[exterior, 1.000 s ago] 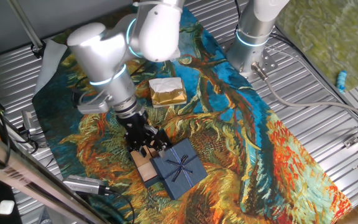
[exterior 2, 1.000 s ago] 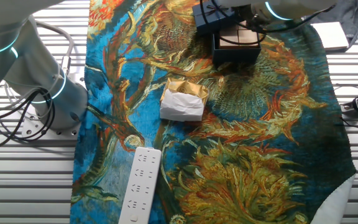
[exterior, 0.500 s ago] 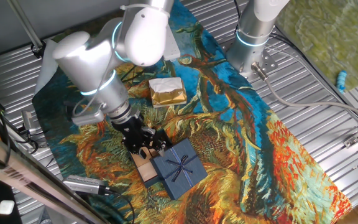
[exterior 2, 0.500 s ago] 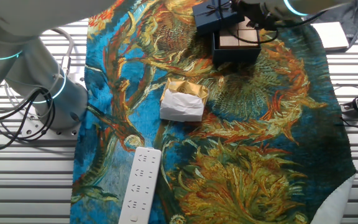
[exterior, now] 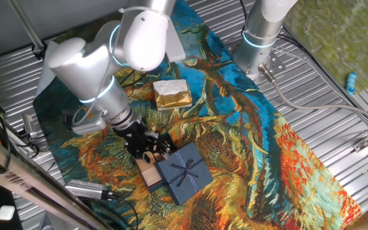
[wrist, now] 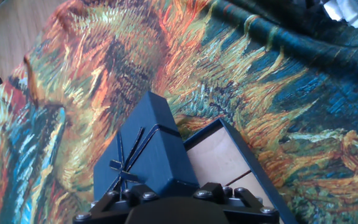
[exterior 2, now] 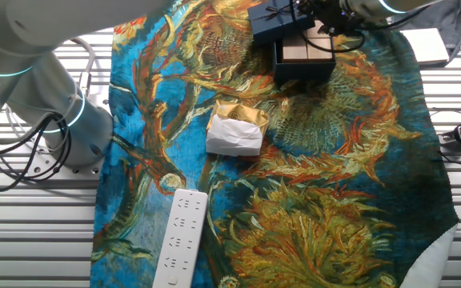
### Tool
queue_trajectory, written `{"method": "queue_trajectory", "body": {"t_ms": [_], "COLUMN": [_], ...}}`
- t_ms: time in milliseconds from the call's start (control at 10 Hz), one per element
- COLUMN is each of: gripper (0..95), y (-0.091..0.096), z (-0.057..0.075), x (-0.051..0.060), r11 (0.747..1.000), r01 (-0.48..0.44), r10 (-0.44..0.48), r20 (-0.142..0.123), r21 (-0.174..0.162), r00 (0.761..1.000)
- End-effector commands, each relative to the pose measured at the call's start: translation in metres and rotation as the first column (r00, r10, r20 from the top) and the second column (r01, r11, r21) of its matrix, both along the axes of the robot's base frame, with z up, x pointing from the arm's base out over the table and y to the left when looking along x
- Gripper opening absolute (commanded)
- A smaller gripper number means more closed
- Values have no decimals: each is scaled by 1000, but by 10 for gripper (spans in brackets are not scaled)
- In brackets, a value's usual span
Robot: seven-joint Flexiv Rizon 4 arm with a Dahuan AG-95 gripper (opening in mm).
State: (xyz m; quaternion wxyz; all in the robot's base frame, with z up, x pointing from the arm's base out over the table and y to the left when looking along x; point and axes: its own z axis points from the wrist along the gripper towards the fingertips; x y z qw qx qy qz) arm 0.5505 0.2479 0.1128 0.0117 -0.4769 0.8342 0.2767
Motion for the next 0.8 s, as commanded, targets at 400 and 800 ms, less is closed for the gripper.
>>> {"method": "queue_trajectory", "body": {"t_ms": [400, 800], "gripper": [570, 570], "y": [4, 8], "z": [-5, -9], "x": [0, 1], "r11": [998, 997], "r01": [20, 34], "r10": [-20, -33], "r20": [-11, -5], "r21": [54, 69], "r00": [1000, 999]}}
